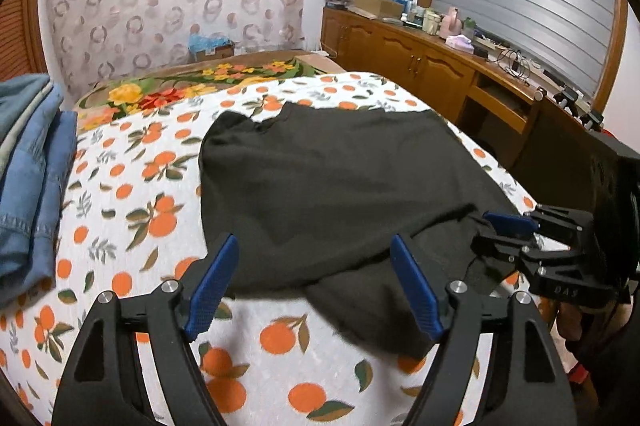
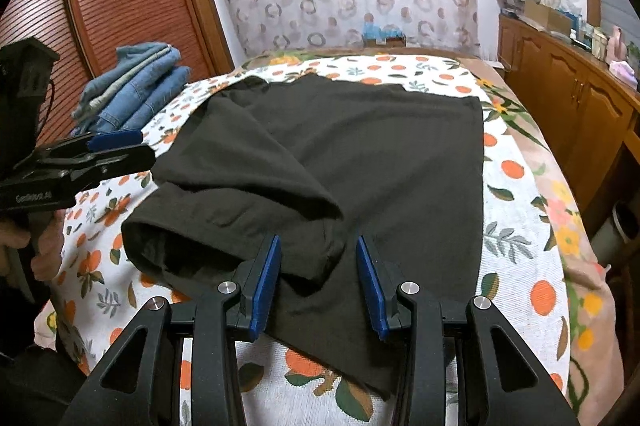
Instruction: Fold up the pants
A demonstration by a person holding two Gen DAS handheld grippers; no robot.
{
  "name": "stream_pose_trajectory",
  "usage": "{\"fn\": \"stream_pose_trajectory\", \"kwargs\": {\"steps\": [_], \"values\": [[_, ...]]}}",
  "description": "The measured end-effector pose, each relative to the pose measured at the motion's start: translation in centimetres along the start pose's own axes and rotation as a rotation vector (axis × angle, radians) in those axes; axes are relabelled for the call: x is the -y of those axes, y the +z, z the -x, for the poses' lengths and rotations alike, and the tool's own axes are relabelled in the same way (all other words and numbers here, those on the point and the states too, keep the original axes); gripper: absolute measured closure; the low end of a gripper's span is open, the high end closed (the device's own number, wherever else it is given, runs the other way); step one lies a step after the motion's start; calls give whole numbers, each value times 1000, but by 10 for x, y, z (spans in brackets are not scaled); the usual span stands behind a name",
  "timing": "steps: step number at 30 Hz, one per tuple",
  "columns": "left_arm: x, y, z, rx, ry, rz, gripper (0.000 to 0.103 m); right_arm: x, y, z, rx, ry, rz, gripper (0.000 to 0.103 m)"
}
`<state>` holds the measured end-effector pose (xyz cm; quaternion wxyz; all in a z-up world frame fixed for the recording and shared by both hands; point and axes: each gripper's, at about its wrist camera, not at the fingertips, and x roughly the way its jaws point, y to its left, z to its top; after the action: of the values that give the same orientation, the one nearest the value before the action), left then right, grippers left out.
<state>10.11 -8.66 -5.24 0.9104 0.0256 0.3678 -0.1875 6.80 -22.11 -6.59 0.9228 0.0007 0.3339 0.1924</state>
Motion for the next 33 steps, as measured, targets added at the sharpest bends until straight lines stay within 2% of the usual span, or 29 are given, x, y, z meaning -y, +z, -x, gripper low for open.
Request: {"fn": "stream_pose_trajectory", "kwargs": {"steps": [2,4,6,7,20,33], "values": [[-1,-3,-1,-5,-4,2,24,-2,3,-2,-3,3,2,64],[-2,-6,-2,-9,-3,6,24,-3,4,-1,-2,2,9,83],[-3,-9,-2,-12,-3,10,24,-6,5,1,10,11,22,94],[-3,-9,-3,-12,-1,13,24,-7,5,2,16,18,28,95],[-1,-12,1,-4,-7,12,24,-9,10,60,159,23,66,97],[15,-8,10,15,-21,-24,24,3,5,103,224,-38,62,97]]}}
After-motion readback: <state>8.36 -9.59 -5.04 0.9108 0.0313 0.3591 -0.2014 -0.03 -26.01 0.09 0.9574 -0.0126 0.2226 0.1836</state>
